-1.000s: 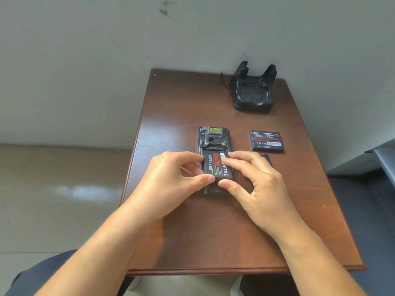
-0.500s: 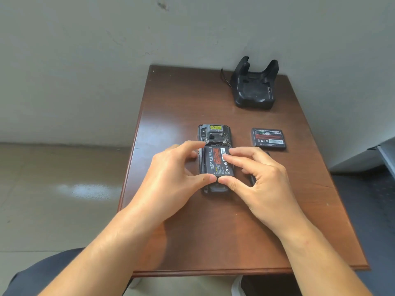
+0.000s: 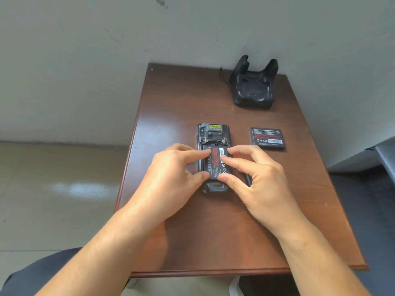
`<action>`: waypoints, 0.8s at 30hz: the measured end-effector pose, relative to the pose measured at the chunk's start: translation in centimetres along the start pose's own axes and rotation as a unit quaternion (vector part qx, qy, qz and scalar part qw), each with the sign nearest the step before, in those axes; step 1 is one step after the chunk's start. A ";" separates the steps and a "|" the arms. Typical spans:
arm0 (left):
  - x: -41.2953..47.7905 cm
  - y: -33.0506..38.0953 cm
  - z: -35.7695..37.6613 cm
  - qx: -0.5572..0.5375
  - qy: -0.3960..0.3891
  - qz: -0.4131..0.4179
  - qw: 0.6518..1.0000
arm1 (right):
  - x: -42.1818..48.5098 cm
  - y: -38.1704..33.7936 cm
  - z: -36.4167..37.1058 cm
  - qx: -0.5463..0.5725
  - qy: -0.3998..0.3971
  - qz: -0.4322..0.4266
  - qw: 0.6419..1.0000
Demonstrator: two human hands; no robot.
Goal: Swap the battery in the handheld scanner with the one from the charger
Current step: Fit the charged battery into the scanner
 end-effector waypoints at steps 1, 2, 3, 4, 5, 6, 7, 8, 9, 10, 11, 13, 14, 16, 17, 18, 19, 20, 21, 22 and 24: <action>0.0 0.0 0.1 0.006 0.003 0.003 1.000 | 0.0 -0.1 0.0 -0.002 -0.001 0.001 1.000; -0.1 0.1 0.2 0.010 0.004 0.004 1.000 | 0.1 -0.1 0.0 -0.003 -0.002 0.004 1.000; -0.2 0.2 0.2 0.013 0.006 0.004 1.000 | 0.1 -0.2 0.0 -0.002 -0.003 0.009 1.000; -0.2 0.2 0.2 0.016 0.007 0.004 1.000 | 0.2 -0.2 0.0 0.001 -0.004 0.015 1.000; -0.2 0.3 0.1 0.019 0.009 0.005 1.000 | 0.3 -0.2 0.0 0.004 -0.003 0.019 1.000; -0.1 0.3 0.1 0.021 0.009 0.005 1.000 | 0.3 -0.3 0.0 0.004 -0.003 0.021 1.000; -0.1 0.3 0.1 0.023 0.008 0.005 1.000 | 0.4 -0.3 0.0 0.002 -0.002 0.021 1.000; -0.1 0.4 0.1 0.024 0.008 0.005 1.000 | 0.4 -0.3 0.0 -0.001 -0.003 0.020 1.000; -0.1 0.5 0.1 0.026 0.008 0.007 1.000 | 0.4 -0.4 -0.1 -0.005 -0.005 0.015 1.000; -0.2 0.6 0.1 0.028 0.007 0.007 1.000 | 0.5 -0.5 -0.2 -0.011 -0.006 0.007 1.000; -0.2 0.6 0.0 0.029 0.005 0.008 1.000 | 0.5 -0.5 -0.7 -0.017 -0.002 0.000 1.000; -0.1 0.6 0.0 0.029 0.002 0.008 1.000 | 0.7 -0.1 -2.3 -0.033 0.020 0.005 0.999; -0.1 0.6 -0.1 0.029 0.001 0.010 1.000 | 0.7 0.2 -3.4 -0.050 0.029 0.018 0.998; 0.0 0.5 -0.1 0.033 0.000 0.018 0.999 | 0.8 1.2 -5.4 -0.093 0.014 0.067 0.993; 0.1 0.4 0.0 0.035 -0.002 0.020 0.999 | 0.8 1.8 -6.1 -0.111 -0.009 0.097 0.989; 0.1 0.2 0.1 0.033 -0.004 0.021 0.999 | 0.6 2.4 -6.4 -0.124 -0.036 0.122 0.984; 0.2 0.1 0.1 0.028 -0.005 0.021 0.999 | 0.5 2.8 -6.5 -0.131 -0.060 0.140 0.980; 0.2 0.0 0.2 0.021 -0.006 0.021 1.000 | 0.4 3.2 -6.5 -0.134 -0.081 0.151 0.976; 0.2 -0.2 0.3 0.015 -0.005 0.021 1.000 | 0.3 3.4 -6.5 -0.135 -0.095 0.155 0.974; 0.2 -0.3 0.3 0.011 -0.004 0.021 1.000 | 0.4 3.5 -6.4 -0.136 -0.105 0.155 0.973; 0.2 -0.5 0.4 0.007 -0.004 0.022 1.000 | 0.5 3.5 -6.3 -0.148 -0.122 0.155 0.969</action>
Point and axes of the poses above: each hand's wrist, its own x-axis towards the middle knuckle, its own z-axis out of the palm, y = z × x, the point moved 3 cm from there along x, towards the middle knuckle, and after that the axes turned 7 degrees about x, right-handed, at the moved point
